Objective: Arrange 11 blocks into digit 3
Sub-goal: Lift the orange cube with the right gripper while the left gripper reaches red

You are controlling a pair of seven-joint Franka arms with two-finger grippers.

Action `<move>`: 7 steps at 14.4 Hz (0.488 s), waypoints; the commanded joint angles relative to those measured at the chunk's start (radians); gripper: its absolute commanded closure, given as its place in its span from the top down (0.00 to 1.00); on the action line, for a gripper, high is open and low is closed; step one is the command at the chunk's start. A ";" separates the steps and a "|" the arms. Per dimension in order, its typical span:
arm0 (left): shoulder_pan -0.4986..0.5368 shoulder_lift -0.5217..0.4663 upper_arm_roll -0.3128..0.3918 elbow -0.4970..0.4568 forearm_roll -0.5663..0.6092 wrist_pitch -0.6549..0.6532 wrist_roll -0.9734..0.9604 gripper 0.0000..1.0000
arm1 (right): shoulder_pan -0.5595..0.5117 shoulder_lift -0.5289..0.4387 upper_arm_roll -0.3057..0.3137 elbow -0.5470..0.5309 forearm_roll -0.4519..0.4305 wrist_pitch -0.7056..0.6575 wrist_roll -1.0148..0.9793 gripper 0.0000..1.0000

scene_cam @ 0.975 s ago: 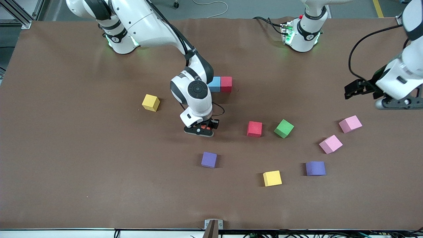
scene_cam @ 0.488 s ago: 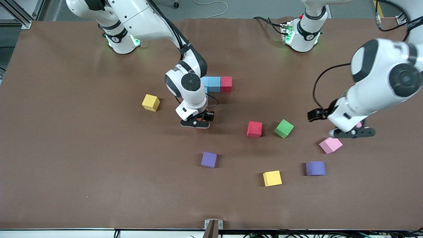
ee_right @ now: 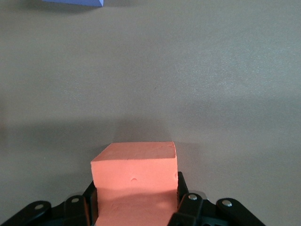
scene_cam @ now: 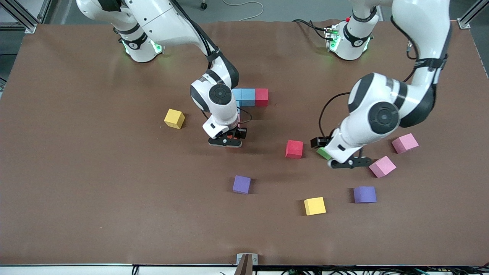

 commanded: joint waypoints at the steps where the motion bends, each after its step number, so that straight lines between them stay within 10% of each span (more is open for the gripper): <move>1: -0.008 -0.010 0.005 -0.138 0.010 0.194 -0.074 1.00 | 0.002 -0.046 0.007 -0.057 -0.007 0.008 -0.005 0.02; 7: -0.077 0.102 0.003 -0.144 0.108 0.320 -0.186 0.99 | 0.003 -0.070 0.010 -0.085 -0.007 0.008 -0.005 0.02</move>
